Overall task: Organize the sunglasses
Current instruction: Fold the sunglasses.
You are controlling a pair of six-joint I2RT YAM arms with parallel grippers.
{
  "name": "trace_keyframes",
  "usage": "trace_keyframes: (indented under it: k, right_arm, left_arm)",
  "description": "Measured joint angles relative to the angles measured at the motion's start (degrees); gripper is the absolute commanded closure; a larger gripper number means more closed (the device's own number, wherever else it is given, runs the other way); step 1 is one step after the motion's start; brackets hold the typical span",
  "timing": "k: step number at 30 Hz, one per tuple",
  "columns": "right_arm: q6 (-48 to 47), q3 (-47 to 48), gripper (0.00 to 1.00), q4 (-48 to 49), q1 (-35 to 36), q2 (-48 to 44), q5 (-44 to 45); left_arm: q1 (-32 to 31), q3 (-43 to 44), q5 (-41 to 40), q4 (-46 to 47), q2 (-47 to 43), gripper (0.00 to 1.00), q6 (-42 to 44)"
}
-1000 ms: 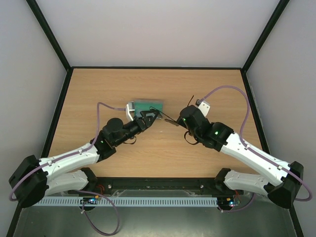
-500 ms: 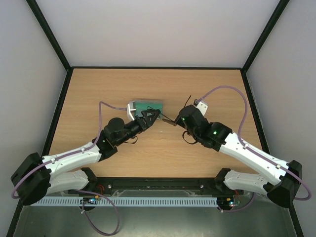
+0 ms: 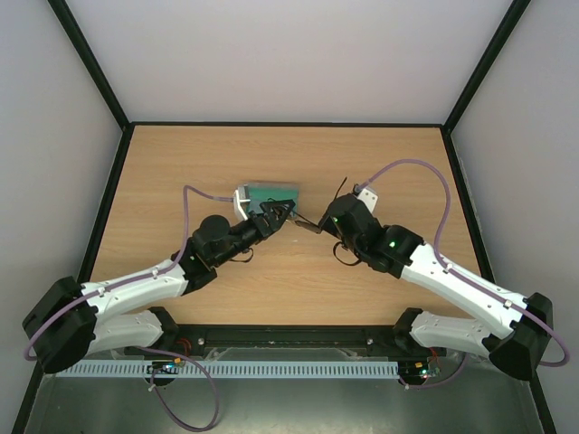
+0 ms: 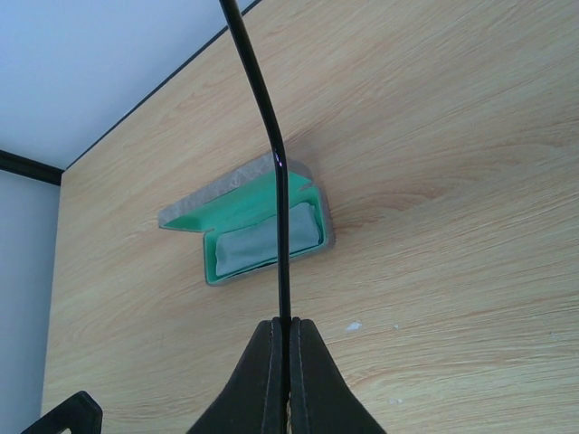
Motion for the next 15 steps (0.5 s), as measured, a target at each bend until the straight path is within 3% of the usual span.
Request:
trace_keyframes:
  k: [15]
  right_arm:
    - [0.02, -0.24, 0.99, 0.7, 0.0, 0.0, -0.28]
  left_arm:
    - [0.07, 0.0, 0.07, 0.42, 0.96, 0.18, -0.61]
